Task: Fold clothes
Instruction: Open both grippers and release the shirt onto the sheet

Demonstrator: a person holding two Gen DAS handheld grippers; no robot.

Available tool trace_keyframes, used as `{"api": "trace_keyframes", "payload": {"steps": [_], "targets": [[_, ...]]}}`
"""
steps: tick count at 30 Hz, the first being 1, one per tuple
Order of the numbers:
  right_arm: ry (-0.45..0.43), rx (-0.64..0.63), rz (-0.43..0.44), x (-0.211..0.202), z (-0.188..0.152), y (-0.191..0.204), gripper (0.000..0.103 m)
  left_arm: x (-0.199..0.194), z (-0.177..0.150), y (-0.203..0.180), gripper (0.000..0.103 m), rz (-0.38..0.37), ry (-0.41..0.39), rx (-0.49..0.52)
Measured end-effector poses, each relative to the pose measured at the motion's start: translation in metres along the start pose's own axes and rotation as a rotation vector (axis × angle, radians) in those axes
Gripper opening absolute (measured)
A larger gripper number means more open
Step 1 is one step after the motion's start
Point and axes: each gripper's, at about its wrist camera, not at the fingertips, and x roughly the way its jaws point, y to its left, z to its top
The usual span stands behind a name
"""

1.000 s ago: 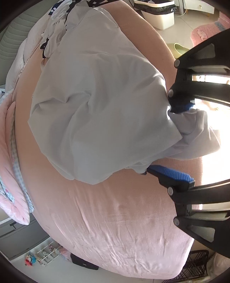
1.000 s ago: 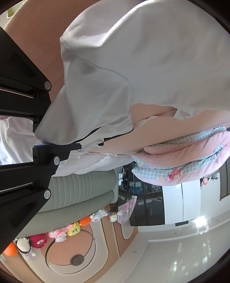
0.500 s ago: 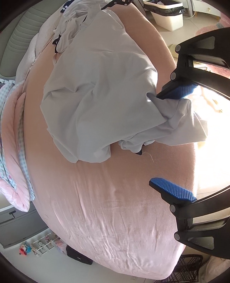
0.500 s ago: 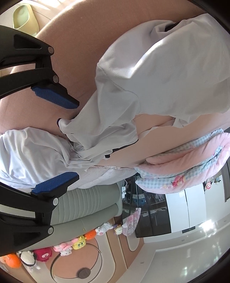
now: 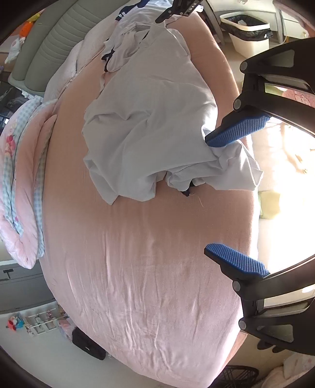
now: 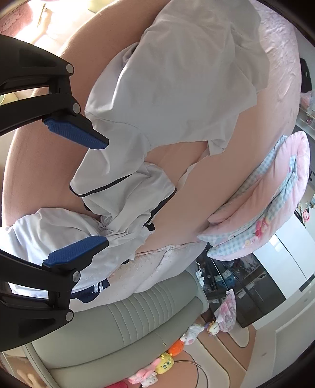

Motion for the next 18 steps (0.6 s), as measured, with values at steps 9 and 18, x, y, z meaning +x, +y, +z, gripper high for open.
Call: {"api": "trace_keyframes", "payload": {"steps": [9, 18], "targets": [[-0.035, 0.014, 0.051, 0.009, 0.034, -0.007, 0.073, 0.002, 0.021, 0.027, 0.081, 0.093, -0.051, -0.026], [-0.053, -0.011, 0.184, 0.03, 0.072, -0.007, 0.073, 0.029, 0.059, 0.022, 0.082, 0.072, -0.051, 0.02]]}}
